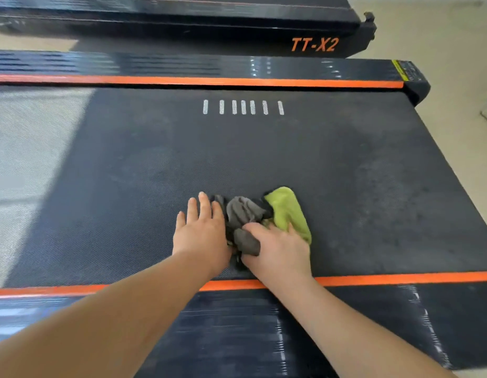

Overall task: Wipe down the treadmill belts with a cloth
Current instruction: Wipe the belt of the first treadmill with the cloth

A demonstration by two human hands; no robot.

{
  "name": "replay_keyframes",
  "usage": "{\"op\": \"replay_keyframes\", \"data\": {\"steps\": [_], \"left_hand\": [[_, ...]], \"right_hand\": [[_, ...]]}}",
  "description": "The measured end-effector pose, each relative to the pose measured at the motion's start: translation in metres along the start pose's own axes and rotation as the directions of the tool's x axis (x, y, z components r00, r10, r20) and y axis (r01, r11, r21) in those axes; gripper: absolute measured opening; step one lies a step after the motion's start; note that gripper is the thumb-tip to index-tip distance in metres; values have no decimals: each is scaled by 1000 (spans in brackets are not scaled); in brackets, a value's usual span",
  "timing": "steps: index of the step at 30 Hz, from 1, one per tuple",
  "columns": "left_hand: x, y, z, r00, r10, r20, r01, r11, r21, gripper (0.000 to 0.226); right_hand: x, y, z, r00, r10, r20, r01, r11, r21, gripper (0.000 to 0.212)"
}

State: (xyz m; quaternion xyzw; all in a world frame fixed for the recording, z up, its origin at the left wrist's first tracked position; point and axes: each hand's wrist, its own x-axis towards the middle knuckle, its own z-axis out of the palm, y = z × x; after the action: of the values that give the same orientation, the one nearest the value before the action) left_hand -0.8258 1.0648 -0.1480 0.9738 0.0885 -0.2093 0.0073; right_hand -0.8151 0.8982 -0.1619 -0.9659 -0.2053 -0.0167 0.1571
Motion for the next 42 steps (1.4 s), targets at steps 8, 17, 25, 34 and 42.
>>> {"op": "replay_keyframes", "data": {"steps": [8, 17, 25, 34, 42], "left_hand": [[-9, -1, 8, 973, -7, 231, 28, 996, -89, 140], [-8, 3, 11, 975, -31, 219, 39, 999, -36, 143], [-11, 1, 9, 977, -20, 213, 29, 999, -38, 143], [-10, 3, 9, 973, -22, 229, 27, 999, -17, 141], [-10, 3, 9, 975, -24, 223, 28, 1000, -15, 142]], "right_hand": [[17, 145, -67, 865, 476, 160, -465, 880, -98, 40], [9, 49, -31, 906, 413, 93, -407, 910, -77, 37], [-5, 57, -28, 987, -52, 154, 56, 998, -21, 56], [18, 99, -47, 948, 271, 167, -274, 962, -4, 41], [29, 52, -67, 900, 42, 434, -156, 960, 232, 68]]}}
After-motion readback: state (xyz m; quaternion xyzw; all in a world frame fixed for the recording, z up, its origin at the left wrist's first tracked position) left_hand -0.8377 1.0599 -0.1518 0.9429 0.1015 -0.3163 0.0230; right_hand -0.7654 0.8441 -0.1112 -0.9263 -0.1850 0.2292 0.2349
